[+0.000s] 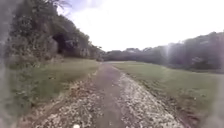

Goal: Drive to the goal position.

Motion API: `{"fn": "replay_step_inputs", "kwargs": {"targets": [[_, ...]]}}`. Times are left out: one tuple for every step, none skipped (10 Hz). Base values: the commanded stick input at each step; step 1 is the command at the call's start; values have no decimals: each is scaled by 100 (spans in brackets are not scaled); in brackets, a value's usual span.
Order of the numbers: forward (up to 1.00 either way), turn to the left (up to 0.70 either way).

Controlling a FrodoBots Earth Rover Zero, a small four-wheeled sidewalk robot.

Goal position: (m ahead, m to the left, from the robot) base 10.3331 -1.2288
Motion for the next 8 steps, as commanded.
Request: {"fn": "replay_step_inputs", "kwargs": {"targets": [[85, -1], [85, 0], [85, 0], [85, 0], [85, 0], [85, 0], [85, 0], [85, 0]]}}
